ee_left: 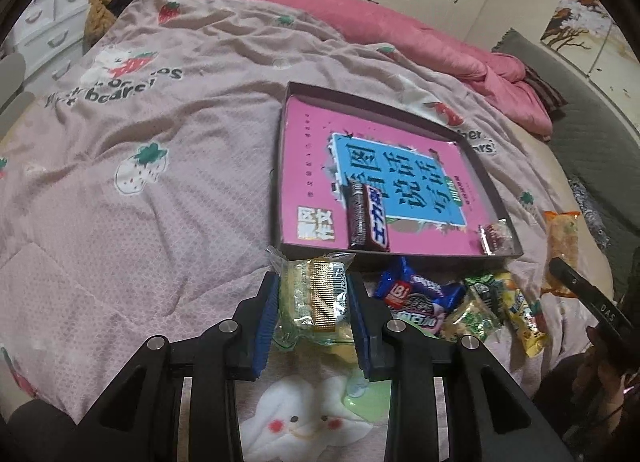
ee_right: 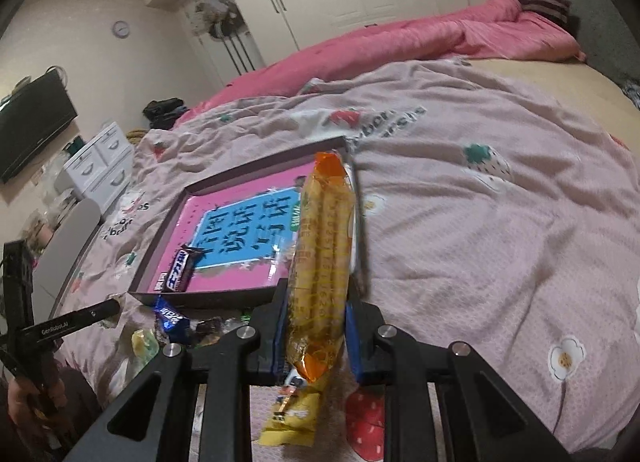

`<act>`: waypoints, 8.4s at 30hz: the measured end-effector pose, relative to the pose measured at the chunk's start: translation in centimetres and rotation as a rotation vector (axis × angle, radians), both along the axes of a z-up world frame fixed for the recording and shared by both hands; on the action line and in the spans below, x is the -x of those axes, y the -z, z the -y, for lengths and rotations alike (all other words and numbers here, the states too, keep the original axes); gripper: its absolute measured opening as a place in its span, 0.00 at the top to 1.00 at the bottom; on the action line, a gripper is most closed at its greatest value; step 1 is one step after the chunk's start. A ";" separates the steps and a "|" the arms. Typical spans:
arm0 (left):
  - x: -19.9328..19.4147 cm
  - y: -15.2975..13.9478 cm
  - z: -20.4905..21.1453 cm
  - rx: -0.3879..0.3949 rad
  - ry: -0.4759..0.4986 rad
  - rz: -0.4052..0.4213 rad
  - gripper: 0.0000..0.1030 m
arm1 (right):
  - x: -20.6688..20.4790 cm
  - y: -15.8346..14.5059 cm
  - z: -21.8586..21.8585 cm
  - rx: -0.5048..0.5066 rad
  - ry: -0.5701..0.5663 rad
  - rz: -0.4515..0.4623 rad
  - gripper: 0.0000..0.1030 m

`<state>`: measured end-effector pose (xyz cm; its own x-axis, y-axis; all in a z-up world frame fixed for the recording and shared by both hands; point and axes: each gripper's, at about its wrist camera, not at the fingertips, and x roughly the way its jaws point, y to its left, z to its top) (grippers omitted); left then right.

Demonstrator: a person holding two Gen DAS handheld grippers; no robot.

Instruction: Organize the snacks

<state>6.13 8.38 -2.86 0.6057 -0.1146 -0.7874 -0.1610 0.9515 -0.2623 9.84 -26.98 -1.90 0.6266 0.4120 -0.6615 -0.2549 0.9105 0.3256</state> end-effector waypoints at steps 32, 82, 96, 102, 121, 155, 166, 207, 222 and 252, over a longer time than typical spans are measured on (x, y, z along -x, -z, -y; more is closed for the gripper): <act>-2.3 -4.3 4.7 -0.065 0.051 0.095 0.67 | 0.4 -2.4 -2.0 -0.018 -0.104 0.106 0.76; -11.2 0.3 9.8 -0.044 0.115 0.021 0.67 | -5.9 -0.6 -2.4 0.009 -0.100 0.065 0.76; -12.0 2.2 11.0 -0.092 0.132 -0.033 0.67 | -7.7 1.6 -2.5 0.060 -0.083 -0.033 0.76; -12.1 2.6 10.8 -0.082 0.136 -0.042 0.67 | -8.4 2.5 -2.8 0.130 -0.075 -0.060 0.76; -12.3 3.2 10.5 -0.077 0.131 -0.060 0.66 | -8.6 3.3 -3.2 0.016 -0.119 -0.105 0.75; -12.6 3.2 10.4 -0.061 0.132 -0.048 0.65 | -8.3 2.6 -2.6 0.026 -0.083 -0.078 0.71; -12.4 2.9 10.2 -0.049 0.132 -0.040 0.63 | -8.2 3.1 -2.8 0.067 -0.080 -0.058 0.73; -9.7 -3.0 8.1 -0.049 0.080 0.051 0.33 | -6.5 -1.0 0.1 -0.058 0.009 0.092 0.54; -6.9 -4.7 5.2 -0.052 0.046 0.078 0.27 | -4.4 -1.1 -0.6 -0.039 -0.015 0.083 0.53; -1.3 -3.5 2.5 -0.055 0.038 0.026 0.26 | -0.8 -1.5 -0.9 0.013 -0.008 0.063 0.49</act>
<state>7.41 5.91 0.65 0.6224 -0.0947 -0.7769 -0.1181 0.9699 -0.2129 10.65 -26.12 -0.44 0.6643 0.4085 -0.6260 -0.2818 0.9125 0.2964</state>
